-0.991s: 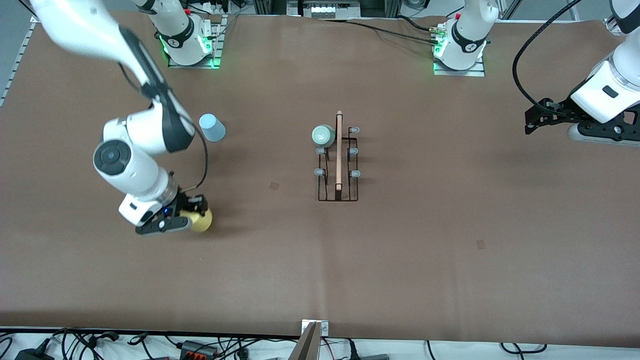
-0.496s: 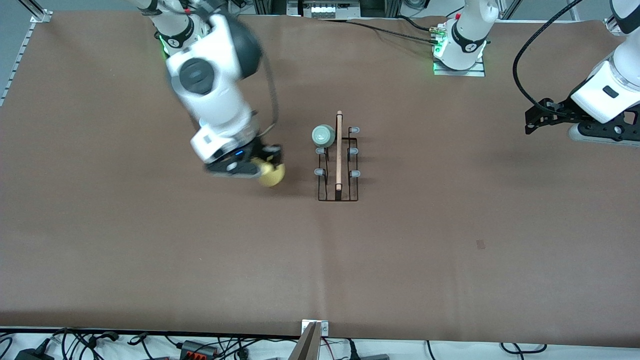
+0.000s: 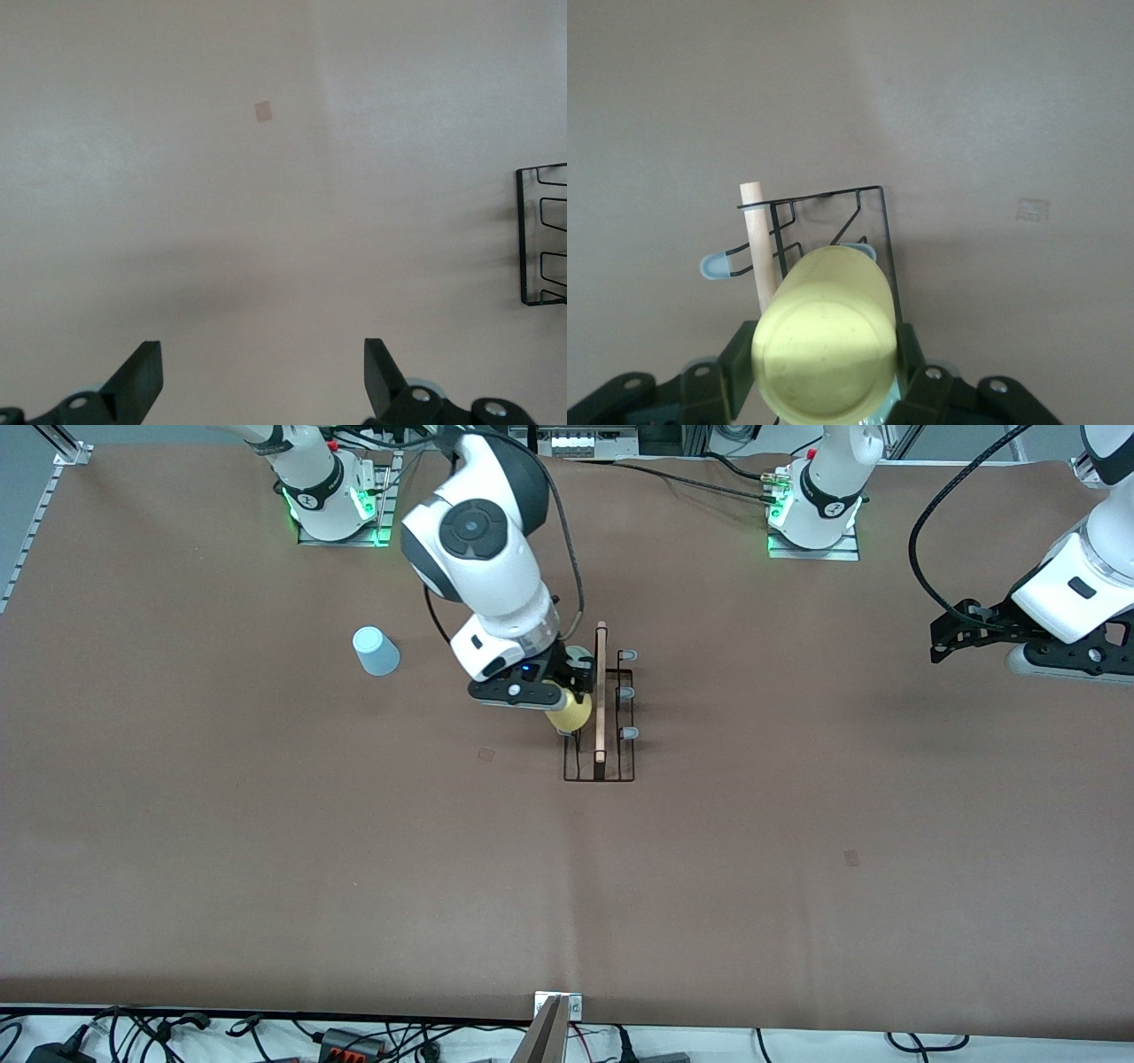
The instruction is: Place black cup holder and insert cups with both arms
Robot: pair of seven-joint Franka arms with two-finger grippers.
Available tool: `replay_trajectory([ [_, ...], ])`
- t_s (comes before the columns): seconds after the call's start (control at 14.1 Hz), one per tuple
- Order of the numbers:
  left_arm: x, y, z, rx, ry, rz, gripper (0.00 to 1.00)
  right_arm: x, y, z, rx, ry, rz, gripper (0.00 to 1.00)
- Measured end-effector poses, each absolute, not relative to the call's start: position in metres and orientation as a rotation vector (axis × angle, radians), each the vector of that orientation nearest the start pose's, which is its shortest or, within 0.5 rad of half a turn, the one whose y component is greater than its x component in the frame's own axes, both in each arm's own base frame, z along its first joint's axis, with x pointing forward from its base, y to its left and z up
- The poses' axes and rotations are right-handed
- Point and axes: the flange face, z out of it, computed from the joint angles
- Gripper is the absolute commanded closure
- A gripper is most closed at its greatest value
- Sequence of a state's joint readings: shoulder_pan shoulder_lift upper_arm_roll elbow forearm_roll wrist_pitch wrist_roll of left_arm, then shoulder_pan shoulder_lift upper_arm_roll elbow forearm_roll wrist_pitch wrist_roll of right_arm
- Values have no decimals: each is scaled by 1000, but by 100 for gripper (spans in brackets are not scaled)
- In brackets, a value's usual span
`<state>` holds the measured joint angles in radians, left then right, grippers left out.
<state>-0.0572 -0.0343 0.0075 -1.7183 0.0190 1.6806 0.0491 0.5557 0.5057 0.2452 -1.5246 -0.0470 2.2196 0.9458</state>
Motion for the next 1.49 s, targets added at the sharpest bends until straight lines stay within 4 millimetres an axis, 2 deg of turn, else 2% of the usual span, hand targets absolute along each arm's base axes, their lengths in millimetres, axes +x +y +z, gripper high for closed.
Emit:
replay_trajectory([
  [0.21,550,-25,583,-3119,157,6,0,516,495,373,-2952,209,-118,84],
  [0.28,550,-25,583,-3119,157,6,0,517,496,373,-2952,201,-134,84],
  [0.35,550,-25,583,-3119,157,6,0,518,496,373,-2951,198,-139,79],
  [0.42,550,-25,583,-3119,157,6,0,518,497,372,-2950,196,-143,60],
  [0.57,550,-25,583,-3119,157,6,0,520,497,367,-2945,195,-157,15],
  [0.64,550,-25,583,-3119,157,6,0,522,497,364,-2942,194,-167,3],
  [0.71,550,-25,583,-3119,157,6,0,524,497,360,-2938,195,-175,0],
  [0.92,550,-25,583,-3119,157,6,0,526,497,347,-2943,195,-166,0],
  [1.13,550,-25,583,-3119,157,6,0,534,490,350,-2943,213,-186,0],
  [1.27,550,-25,583,-3119,157,6,0,544,481,360,-2937,238,-211,0],
  [1.35,550,-25,583,-3119,156,6,0,554,468,372,-2945,252,-222,0],
  [1.49,550,-25,583,-3119,156,6,0,578,419,409,-3007,210,-216,0],
])
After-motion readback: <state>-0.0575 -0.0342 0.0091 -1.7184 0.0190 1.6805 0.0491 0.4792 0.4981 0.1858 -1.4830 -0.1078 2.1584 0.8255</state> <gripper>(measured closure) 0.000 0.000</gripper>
